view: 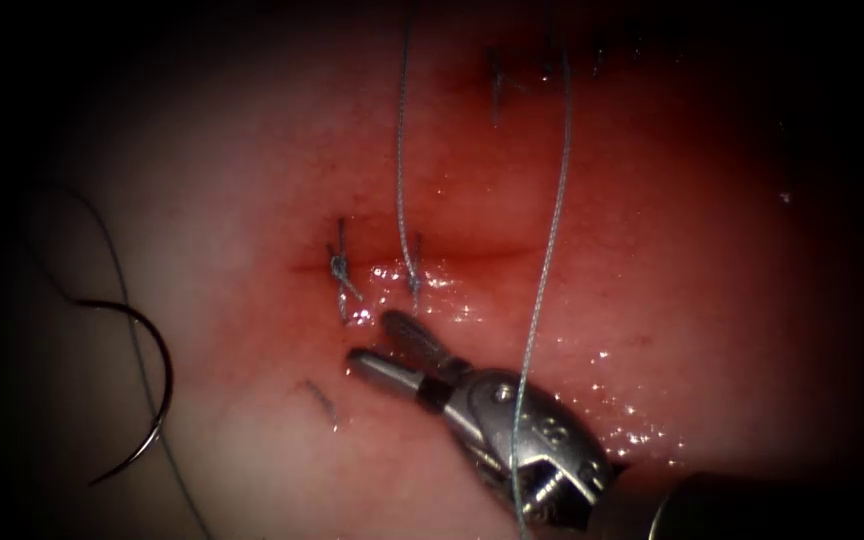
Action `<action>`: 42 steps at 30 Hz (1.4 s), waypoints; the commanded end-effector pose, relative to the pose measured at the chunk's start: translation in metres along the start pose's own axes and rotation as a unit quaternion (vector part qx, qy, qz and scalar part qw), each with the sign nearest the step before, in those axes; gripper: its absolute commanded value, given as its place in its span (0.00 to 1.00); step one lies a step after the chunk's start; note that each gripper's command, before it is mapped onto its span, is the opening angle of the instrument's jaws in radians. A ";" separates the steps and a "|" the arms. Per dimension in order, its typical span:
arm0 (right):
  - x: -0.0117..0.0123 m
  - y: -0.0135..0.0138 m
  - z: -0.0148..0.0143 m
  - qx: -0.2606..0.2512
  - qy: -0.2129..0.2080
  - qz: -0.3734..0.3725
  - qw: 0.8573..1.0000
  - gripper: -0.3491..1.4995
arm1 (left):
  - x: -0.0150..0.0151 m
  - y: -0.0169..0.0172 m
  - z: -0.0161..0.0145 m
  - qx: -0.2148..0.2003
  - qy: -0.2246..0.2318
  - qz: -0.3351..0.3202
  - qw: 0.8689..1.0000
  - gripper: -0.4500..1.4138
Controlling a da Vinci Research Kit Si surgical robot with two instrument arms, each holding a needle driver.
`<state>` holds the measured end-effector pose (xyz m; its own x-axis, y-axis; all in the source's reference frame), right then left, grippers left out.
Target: Wound Closure
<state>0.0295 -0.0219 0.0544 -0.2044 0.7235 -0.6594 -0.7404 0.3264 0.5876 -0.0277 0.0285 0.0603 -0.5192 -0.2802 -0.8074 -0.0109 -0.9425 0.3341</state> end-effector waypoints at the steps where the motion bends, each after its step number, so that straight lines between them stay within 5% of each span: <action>1: -0.0005 -0.0004 0.0002 0.003 0.004 0.002 1.000 0.74 | 0.0004 -0.0009 0.0003 -0.002 0.005 0.005 1.000 0.00; 8: 0.0004 -0.0007 -0.0008 0.008 0.007 -0.006 1.000 0.71 | 0.0018 -0.0046 -0.0011 0.002 0.020 0.009 1.000 0.00; 22: 0.0044 0.0012 -0.0016 -0.007 0.010 -0.002 1.000 0.68 | 0.0024 -0.0048 -0.0016 0.003 0.025 0.014 1.000 0.00; 34: 0.0052 0.0040 0.0028 -0.027 -0.024 -0.004 0.999 0.85 | 0.0059 -0.0016 -0.0028 -0.003 0.044 0.028 0.999 0.00; 42: 0.0038 0.0038 0.0057 -0.026 -0.040 -0.010 0.999 0.91 | 0.0084 -0.0035 -0.0050 -0.009 0.051 0.036 0.998 0.00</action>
<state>0.0287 -0.0140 0.0564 -0.1363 0.7649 -0.6296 -0.7762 0.3124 0.5476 -0.0272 0.0281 0.0490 -0.4265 -0.3579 -0.8307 0.0358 -0.9244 0.3799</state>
